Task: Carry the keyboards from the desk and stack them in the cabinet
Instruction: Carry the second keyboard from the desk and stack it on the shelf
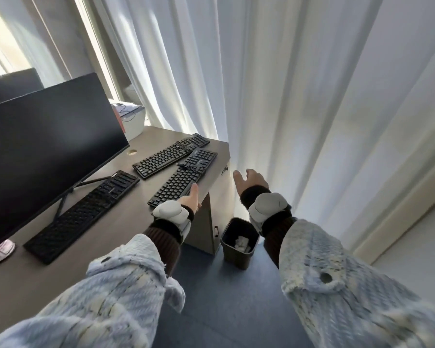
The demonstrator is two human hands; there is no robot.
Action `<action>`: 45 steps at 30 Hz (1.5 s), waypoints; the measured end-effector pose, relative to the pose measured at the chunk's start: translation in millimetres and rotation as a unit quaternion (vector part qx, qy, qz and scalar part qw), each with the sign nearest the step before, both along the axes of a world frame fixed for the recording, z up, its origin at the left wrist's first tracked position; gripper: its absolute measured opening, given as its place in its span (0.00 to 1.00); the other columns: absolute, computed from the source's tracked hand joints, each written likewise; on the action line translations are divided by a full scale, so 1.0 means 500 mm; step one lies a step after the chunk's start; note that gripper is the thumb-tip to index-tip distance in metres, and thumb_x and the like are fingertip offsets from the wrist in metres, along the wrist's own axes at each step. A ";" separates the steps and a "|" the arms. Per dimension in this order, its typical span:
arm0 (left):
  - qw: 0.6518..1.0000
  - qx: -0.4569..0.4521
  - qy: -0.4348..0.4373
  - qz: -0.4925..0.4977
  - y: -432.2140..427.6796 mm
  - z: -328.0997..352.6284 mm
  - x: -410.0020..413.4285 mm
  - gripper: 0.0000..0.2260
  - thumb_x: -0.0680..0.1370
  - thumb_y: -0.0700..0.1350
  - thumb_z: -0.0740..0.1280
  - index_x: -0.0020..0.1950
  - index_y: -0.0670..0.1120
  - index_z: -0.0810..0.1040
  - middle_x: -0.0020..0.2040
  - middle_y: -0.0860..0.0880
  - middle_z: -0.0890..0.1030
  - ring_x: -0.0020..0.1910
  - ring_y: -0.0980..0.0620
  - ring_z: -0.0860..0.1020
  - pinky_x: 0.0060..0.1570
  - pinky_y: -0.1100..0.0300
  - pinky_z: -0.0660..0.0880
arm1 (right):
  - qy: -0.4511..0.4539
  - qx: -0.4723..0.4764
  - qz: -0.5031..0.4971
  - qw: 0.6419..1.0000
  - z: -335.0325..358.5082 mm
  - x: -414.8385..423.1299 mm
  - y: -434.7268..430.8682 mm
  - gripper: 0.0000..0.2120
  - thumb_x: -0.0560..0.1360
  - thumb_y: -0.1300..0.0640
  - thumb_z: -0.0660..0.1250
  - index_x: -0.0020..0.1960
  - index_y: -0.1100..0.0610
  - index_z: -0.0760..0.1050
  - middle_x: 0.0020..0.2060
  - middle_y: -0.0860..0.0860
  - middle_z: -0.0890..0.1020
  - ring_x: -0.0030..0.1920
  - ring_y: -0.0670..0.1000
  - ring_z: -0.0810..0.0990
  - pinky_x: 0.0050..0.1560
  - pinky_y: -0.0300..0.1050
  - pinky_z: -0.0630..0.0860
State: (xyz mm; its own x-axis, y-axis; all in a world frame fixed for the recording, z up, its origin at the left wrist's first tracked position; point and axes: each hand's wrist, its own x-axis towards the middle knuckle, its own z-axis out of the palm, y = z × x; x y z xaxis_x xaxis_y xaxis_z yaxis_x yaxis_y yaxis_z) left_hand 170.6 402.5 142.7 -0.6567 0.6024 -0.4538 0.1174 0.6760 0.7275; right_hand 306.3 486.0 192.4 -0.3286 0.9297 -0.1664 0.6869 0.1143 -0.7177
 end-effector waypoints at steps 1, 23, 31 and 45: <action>1.000 -0.016 0.004 0.009 0.013 -0.004 -0.012 0.36 0.80 0.62 0.43 0.50 0.36 0.80 0.48 0.39 0.80 0.54 0.43 0.78 0.67 0.51 0.70 | -0.006 -0.004 0.010 1.000 -0.007 -0.014 0.020 0.28 0.79 0.44 0.53 0.73 0.61 0.63 0.70 0.58 0.70 0.70 0.60 0.68 0.68 0.51 0.65; 0.972 -0.207 -0.002 0.111 0.202 -0.201 -0.438 0.32 0.82 0.58 0.46 0.72 0.34 0.65 0.73 0.36 0.67 0.75 0.42 0.64 0.74 0.56 0.54 | -0.095 -0.036 0.097 0.990 -0.157 -0.511 0.366 0.28 0.77 0.42 0.57 0.69 0.61 0.67 0.67 0.61 0.74 0.67 0.61 0.71 0.67 0.52 0.67; 0.957 -0.240 -0.049 0.157 0.206 -0.259 -0.486 0.31 0.82 0.57 0.49 0.74 0.34 0.62 0.75 0.37 0.64 0.76 0.42 0.60 0.75 0.58 0.52 | -0.140 -0.061 0.112 0.982 -0.217 -0.602 0.443 0.29 0.78 0.43 0.56 0.72 0.60 0.65 0.70 0.60 0.70 0.70 0.62 0.68 0.69 0.52 0.63; 0.904 -0.319 -0.084 0.273 0.266 -0.319 -0.489 0.27 0.83 0.50 0.48 0.76 0.34 0.54 0.78 0.39 0.55 0.79 0.45 0.53 0.74 0.64 0.51 | -0.204 -0.060 0.165 0.963 -0.315 -0.679 0.638 0.30 0.76 0.42 0.60 0.69 0.61 0.69 0.67 0.60 0.73 0.68 0.61 0.70 0.68 0.51 0.65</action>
